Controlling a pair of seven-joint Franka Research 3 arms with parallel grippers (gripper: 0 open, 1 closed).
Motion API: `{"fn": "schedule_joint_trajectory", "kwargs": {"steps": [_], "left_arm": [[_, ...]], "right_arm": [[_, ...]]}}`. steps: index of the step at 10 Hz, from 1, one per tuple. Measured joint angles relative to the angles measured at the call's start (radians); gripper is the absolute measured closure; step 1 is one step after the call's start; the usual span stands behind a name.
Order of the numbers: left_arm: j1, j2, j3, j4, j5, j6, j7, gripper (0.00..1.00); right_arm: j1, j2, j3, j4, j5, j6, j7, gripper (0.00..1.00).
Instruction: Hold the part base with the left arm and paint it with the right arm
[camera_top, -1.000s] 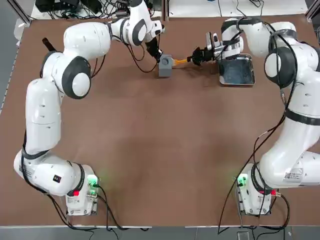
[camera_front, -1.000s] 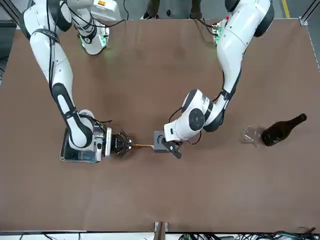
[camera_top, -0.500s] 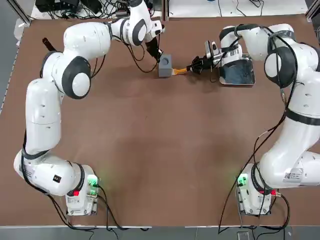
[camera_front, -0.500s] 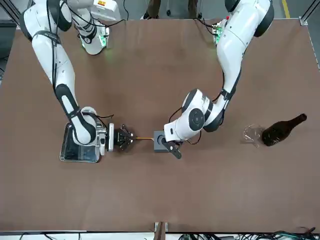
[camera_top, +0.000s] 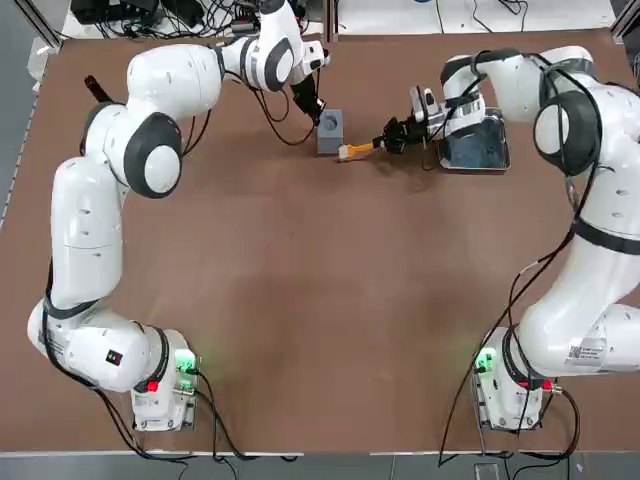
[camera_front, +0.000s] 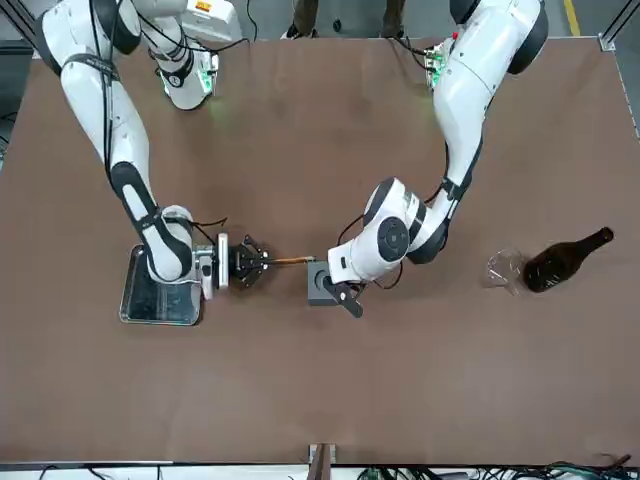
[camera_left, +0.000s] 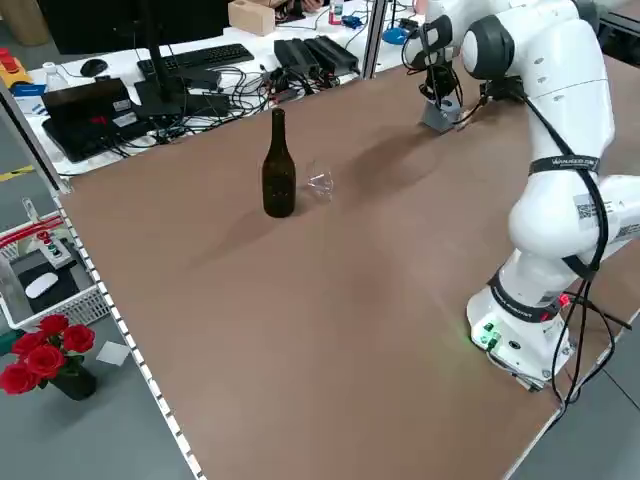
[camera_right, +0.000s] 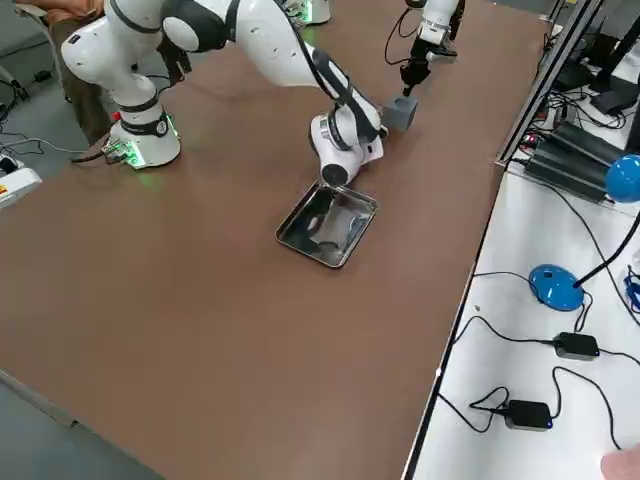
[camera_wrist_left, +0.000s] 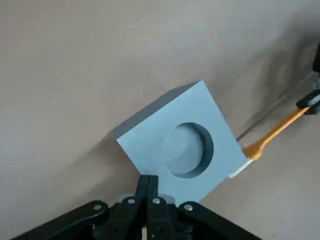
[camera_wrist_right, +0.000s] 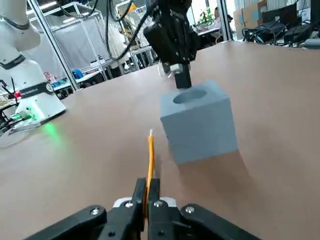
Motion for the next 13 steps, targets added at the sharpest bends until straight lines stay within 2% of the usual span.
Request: {"fn": "schedule_joint_trajectory", "kwargs": {"steps": [5,13], "left_arm": [[0.000,0.000,0.000,0.000,0.000,0.000,0.000,0.96],[0.000,0.000,0.000,0.000,0.000,0.000,0.000,0.96]], "right_arm": [[-0.001,-0.015,0.000,0.012,0.007,0.055,0.009,0.96],[0.015,-0.017,0.011,0.197,0.016,0.218,0.184,0.96]]}}
